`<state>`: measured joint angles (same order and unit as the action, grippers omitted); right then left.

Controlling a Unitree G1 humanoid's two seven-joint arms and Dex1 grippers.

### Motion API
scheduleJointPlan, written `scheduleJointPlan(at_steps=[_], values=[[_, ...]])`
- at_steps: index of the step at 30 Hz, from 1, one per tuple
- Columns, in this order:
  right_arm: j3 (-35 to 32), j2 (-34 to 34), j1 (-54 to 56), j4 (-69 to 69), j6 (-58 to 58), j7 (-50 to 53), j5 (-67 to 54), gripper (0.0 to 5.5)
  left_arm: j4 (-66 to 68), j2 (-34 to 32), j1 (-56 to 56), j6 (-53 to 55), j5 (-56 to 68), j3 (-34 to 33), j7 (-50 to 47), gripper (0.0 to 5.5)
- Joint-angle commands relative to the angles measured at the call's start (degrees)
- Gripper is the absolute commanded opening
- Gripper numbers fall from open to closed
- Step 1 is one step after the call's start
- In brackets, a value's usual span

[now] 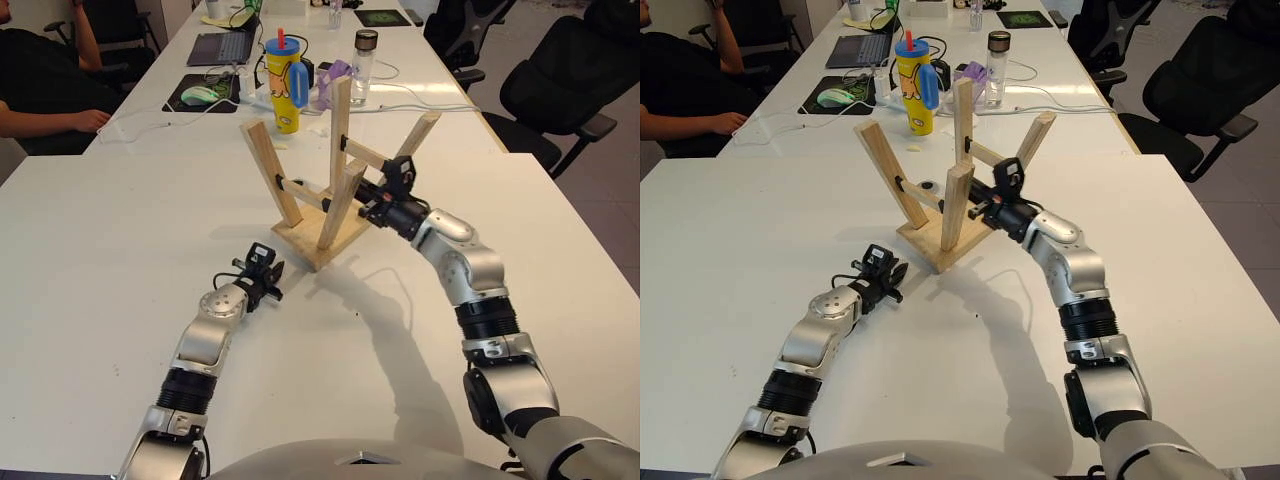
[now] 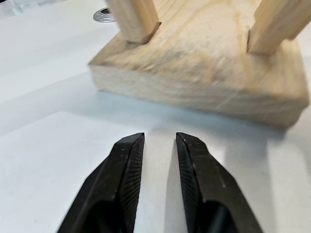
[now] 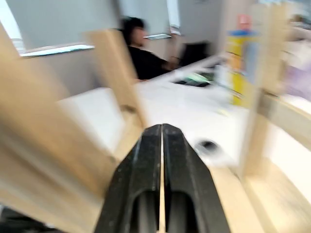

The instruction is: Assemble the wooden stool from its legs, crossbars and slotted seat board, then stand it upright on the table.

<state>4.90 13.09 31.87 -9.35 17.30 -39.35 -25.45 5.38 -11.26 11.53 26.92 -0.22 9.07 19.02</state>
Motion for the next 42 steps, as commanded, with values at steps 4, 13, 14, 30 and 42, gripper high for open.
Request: scheduleJointPlan(at_steps=[4,13,14,30,42], values=[[4.0,-3.5,-5.6,8.4,1.8,-0.2,0.6,0.04,3.1,-2.1,0.9,1.7,-0.6,0.8,1.9,1.25],[3.4,-8.3,-17.8,23.4,9.9,16.1,1.6,0.04,0.1,-3.6,-0.9,1.7,-1.4,0.3,0.6,1.25],[2.6,-8.8,-19.2,26.6,10.7,17.3,0.2,0.04,-1.0,-3.6,-1.6,1.8,-1.5,-0.1,0.1,1.25],[3.5,11.3,-42.4,38.5,16.7,7.1,-2.1,0.04,-7.5,-6.0,-6.7,3.9,-2.6,0.7,0.3,1.25],[-5.3,6.8,-48.7,31.2,10.0,26.6,14.9,0.04,-6.2,-10.4,-3.8,3.6,-4.9,4.8,5.3,1.25]])
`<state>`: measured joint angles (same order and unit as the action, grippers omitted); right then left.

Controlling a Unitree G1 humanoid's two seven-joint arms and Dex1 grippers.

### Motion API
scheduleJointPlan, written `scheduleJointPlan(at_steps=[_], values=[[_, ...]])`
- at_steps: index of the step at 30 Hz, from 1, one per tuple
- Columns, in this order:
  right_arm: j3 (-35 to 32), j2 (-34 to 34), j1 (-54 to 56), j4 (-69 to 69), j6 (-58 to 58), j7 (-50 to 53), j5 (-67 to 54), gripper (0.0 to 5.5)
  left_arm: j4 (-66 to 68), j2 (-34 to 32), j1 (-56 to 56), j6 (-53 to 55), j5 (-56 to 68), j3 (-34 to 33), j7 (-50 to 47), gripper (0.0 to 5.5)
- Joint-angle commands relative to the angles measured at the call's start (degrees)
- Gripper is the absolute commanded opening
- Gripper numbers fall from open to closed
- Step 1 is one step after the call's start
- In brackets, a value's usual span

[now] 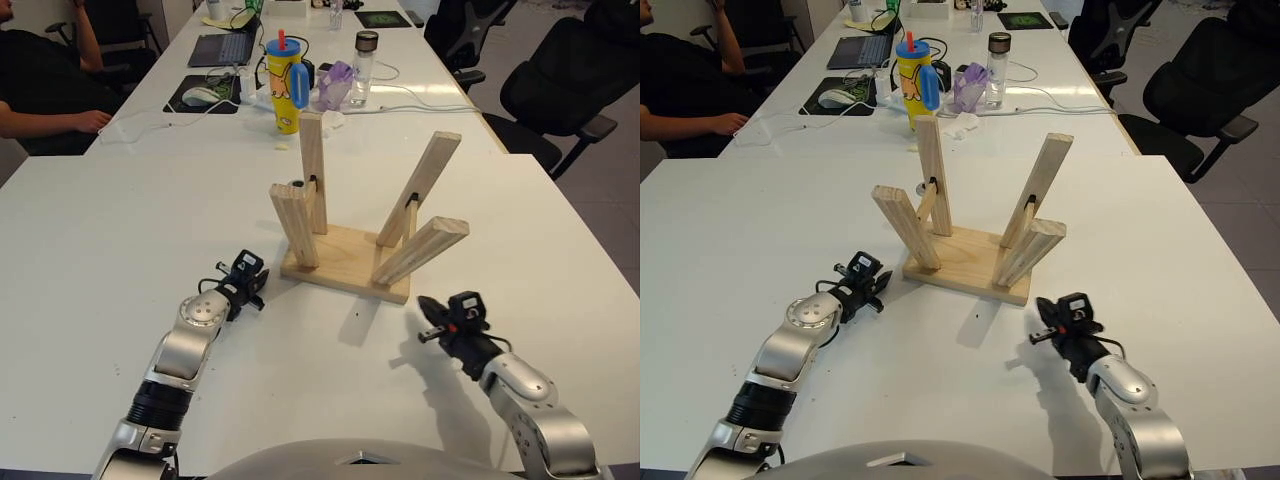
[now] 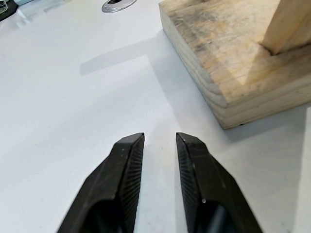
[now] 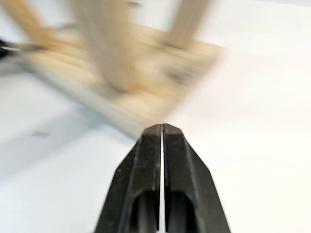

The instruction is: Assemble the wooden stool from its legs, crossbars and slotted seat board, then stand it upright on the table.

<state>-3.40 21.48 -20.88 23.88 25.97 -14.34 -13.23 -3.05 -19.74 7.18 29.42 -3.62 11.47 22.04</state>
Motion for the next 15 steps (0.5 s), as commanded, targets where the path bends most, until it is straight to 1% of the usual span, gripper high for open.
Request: scheduleJointPlan(at_steps=[1,7,13,15], values=[[4.0,-2.1,5.0,-2.6,1.5,1.4,3.0,0.04,2.6,-2.4,0.9,1.1,-1.6,3.0,3.4,1.25],[7.4,-4.2,8.9,-4.4,2.8,-0.3,3.0,0.04,1.1,-3.4,1.3,2.8,-0.2,6.9,9.6,1.25],[9.6,-3.5,10.7,-7.0,3.6,-3.4,3.0,0.04,1.5,0.0,1.8,-0.2,3.8,8.9,14.0,1.25],[10.1,-3.3,11.5,-8.1,3.3,-4.4,3.0,0.0,1.7,0.5,1.6,0.1,5.0,8.3,14.2,1.05]])
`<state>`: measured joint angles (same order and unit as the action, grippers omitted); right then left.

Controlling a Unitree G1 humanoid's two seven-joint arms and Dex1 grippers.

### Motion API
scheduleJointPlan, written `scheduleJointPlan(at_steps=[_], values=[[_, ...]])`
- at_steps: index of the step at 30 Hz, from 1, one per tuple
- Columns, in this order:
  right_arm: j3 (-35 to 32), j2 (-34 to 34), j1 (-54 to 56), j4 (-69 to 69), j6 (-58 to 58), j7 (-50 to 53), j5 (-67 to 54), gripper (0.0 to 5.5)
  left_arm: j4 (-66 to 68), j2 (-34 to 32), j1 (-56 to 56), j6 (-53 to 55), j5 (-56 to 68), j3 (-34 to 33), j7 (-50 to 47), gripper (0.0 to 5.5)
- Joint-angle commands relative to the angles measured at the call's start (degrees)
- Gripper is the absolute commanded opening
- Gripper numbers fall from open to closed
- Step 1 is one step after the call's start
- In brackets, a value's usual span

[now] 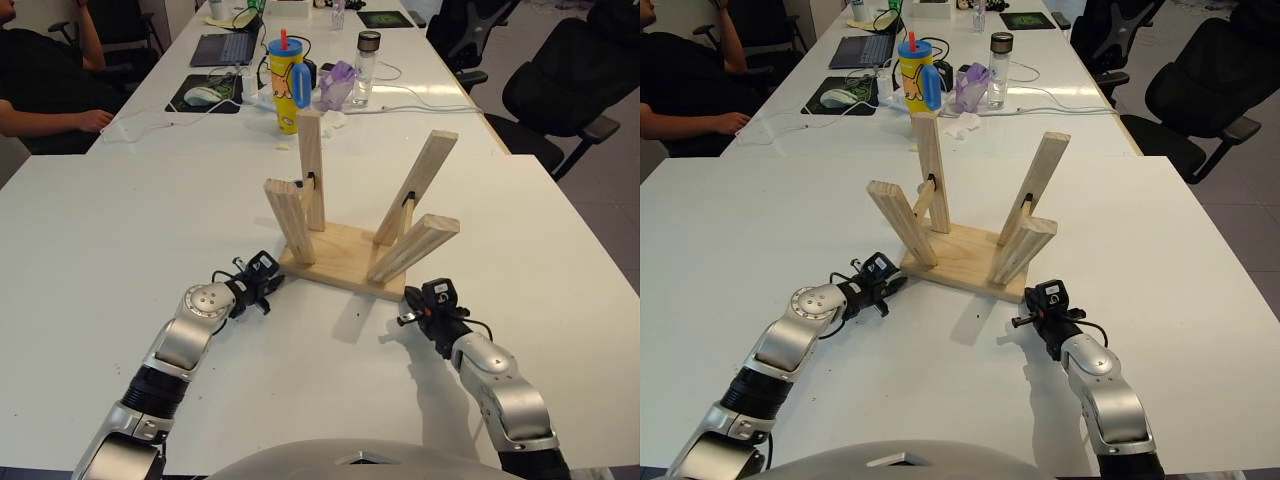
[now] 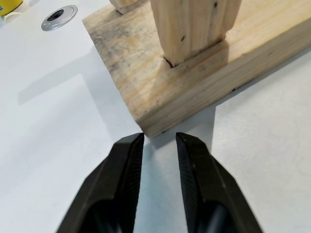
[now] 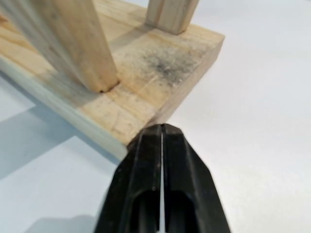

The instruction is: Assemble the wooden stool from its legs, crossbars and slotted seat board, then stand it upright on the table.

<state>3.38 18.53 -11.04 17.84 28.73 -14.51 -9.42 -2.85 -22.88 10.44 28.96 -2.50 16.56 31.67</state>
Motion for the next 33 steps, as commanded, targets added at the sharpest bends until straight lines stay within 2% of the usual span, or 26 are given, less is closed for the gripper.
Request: scheduleJointPlan(at_steps=[1,8,12,15,19,24,28,33], values=[[3.6,-0.2,2.1,-2.9,0.4,-4.5,-0.7,0.0,1.6,3.0,-1.9,1.1,3.4,3.2,4.4,0.96],[2.7,1.4,1.5,-6.7,-1.1,-5.3,0.0,0.0,-0.5,-7.6,-6.1,3.5,2.4,-1.0,6.6,0.07],[2.2,2.0,2.0,-8.3,-2.2,-6.0,0.3,0.0,-7.2,-14.3,-10.1,6.5,4.4,-2.2,11.5,0.01],[1.9,2.1,1.7,-9.1,-2.8,-6.2,0.5,0.0,-7.4,-18.4,-10.7,6.3,4.3,-2.8,13.9,0.01],[1.2,2.2,2.0,-10.3,-3.7,-4.9,1.7,0.0,2.2,-15.6,-5.6,2.2,1.3,-6.6,5.4,0.01],[-0.6,1.9,2.6,-10.4,-4.5,-2.7,2.2,0.0,10.9,-10.1,-0.2,-4.9,-2.7,-5.0,-2.7,0.01],[0.0,2.2,3.0,-10.5,-3.3,-3.5,2.6,0.0,13.6,-6.4,1.0,-7.4,-4.9,0.7,-0.7,0.01],[1.2,2.7,1.7,-6.9,0.3,-4.9,1.9,0.0,11.4,-5.5,0.1,-8.5,-5.9,4.6,2.4,0.01]])
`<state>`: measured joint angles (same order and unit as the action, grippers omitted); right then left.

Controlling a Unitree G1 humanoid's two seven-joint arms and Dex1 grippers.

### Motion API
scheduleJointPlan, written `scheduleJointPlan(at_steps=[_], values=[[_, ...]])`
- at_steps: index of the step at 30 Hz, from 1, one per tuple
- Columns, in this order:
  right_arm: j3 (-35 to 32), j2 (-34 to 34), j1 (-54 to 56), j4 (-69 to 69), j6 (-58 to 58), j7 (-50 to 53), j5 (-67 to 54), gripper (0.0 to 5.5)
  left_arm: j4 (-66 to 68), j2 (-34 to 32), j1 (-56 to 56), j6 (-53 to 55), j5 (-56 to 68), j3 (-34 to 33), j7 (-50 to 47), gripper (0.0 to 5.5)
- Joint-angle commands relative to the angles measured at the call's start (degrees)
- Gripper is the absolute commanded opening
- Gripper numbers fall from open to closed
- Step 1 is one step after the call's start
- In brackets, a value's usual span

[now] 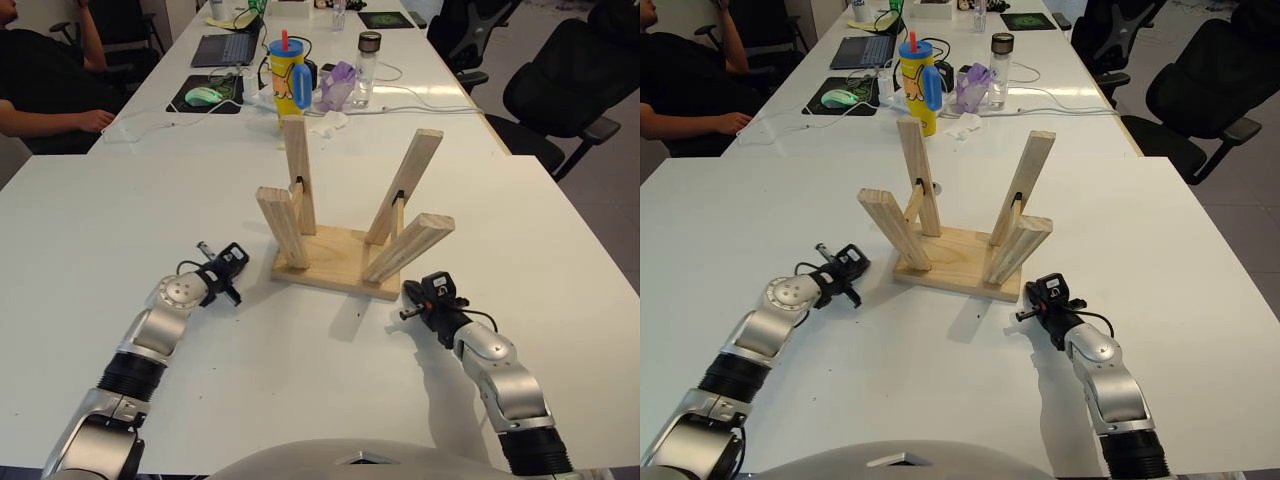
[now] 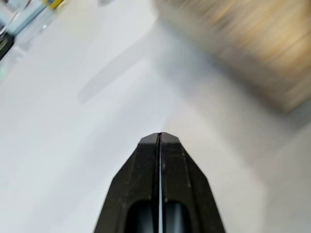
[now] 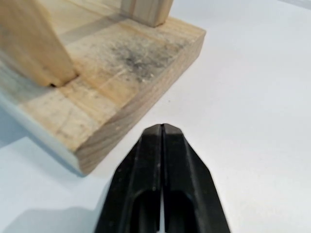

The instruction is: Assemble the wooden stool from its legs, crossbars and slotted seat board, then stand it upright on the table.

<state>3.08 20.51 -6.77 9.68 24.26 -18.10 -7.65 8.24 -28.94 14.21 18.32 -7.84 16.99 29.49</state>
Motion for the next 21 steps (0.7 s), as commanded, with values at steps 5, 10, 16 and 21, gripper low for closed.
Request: scheduleJointPlan(at_steps=[5,10,16,21], values=[[4.6,0.2,-4.2,6.8,9.5,-3.6,-1.7,0.0,-3.7,-0.7,-5.4,0.7,0.5,6.6,10.1,0.01],[8.7,0.3,-2.6,9.9,10.0,-9.6,-5.4,0.0,-13.5,1.7,-8.4,-0.5,11.1,6.9,17.8,0.01],[7.5,3.3,0.9,19.5,19.4,-19.3,-19.9,0.0,-29.4,-0.2,-9.8,16.2,33.0,1.5,26.9,0.01],[1.7,6.4,5.2,25.9,30.1,-24.1,-35.6,0.0,-37.3,-3.7,-7.3,27.8,46.1,-4.1,30.9,0.01]])
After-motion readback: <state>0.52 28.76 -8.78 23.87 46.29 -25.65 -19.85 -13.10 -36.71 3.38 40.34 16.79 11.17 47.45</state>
